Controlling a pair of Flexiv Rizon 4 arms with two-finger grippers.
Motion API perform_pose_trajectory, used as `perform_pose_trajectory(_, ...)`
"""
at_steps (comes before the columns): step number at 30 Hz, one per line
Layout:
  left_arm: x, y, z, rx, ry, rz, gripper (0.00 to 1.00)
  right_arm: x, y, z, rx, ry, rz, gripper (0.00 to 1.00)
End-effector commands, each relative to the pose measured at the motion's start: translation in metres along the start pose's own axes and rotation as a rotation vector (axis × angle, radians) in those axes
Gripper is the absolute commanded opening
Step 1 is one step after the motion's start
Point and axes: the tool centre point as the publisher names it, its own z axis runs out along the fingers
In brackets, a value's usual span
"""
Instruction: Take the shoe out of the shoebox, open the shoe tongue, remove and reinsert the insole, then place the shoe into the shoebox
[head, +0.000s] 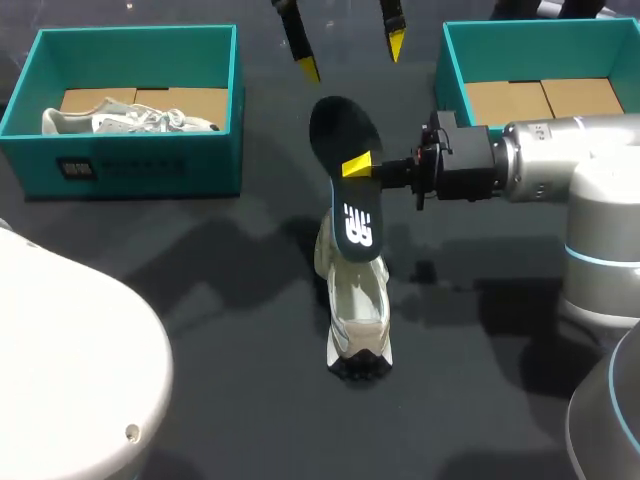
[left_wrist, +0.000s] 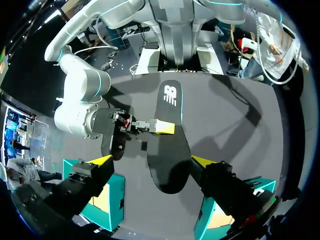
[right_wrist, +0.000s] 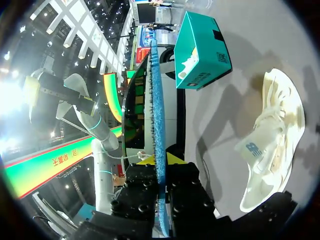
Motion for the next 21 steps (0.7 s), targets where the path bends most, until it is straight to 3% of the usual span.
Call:
perform_pose_trajectory(1,-0.008,-0.001,-0.001,-0.015,0.292,0.009,1.00,0.000,0.000,0.002,-0.001,-0.002,0.001,0.00)
perform_pose_trajectory(6,-0.010,0.000,-0.002,-0.049,0.279,0.033,1.00,0.000,0.000,0.002,-0.001,-0.002,0.001,0.00)
perform_pose_trajectory(10,-0.004,0.000,-0.004,-0.055,0.190,0.052,1.00,0.000,0.000,0.002,-0.001,-0.002,0.001,0.00)
perform_pose_trajectory(21,0.044,-0.013,-0.003,-0.068,-0.272,0.090,1.00,0.000,0.000,0.002,-0.001,-0.002,0.001,0.00)
